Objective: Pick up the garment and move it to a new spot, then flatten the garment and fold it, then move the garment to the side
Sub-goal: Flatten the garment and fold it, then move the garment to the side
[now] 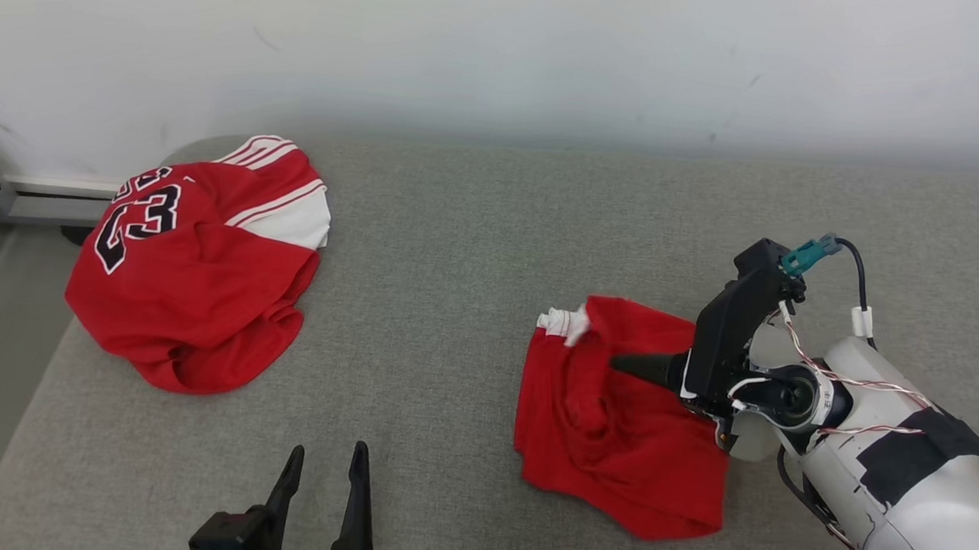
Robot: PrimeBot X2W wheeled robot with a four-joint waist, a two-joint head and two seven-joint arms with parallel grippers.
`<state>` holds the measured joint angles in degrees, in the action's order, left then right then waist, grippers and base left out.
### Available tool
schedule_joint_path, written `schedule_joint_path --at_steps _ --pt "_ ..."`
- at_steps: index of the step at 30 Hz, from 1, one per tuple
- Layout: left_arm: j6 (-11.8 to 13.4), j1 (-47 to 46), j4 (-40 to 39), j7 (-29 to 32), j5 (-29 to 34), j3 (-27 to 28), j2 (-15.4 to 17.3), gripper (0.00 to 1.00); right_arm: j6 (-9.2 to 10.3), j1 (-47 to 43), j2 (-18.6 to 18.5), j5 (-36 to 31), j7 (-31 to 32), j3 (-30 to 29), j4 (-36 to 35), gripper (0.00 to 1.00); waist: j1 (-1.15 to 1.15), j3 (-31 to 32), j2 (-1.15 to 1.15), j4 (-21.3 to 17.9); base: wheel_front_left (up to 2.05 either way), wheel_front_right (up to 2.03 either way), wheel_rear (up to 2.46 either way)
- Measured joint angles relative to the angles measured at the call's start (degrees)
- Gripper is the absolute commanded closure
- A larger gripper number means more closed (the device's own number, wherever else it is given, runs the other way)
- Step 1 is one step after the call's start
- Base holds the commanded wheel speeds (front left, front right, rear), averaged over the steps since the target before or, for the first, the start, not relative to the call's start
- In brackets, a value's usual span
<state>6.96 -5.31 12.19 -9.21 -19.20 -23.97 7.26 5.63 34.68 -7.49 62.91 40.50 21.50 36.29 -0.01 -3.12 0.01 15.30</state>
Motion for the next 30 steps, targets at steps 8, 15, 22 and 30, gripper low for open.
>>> schedule_joint_path --at_steps 8,15,22,30 --pt "0.0 0.23 -0.02 -0.47 0.0 0.73 0.35 0.0 -1.04 -0.43 -1.44 0.13 -2.5 -1.74 -2.6 0.0 0.0 0.46 0.0 -1.8 0.0 0.0 0.0" --pt "0.01 0.42 -0.42 -0.91 0.44 0.91 1.19 0.0 -1.68 -4.24 -7.33 -3.74 -5.8 -1.52 -5.46 0.0 0.0 0.79 0.0 -3.62 0.0 0.0 0.0" --pt "0.04 0.42 -0.7 -0.92 1.49 0.45 1.44 0.0 -1.67 -7.16 -8.0 -4.52 -5.86 -0.43 -6.84 0.0 0.0 0.81 0.0 -4.58 0.0 0.0 0.0" --pt "0.05 0.2 -0.76 -0.81 2.72 -1.05 0.26 0.0 -0.9 -7.22 -7.01 -4.52 -4.67 0.31 -5.76 0.0 0.0 0.67 0.0 -3.67 0.0 0.0 0.0"
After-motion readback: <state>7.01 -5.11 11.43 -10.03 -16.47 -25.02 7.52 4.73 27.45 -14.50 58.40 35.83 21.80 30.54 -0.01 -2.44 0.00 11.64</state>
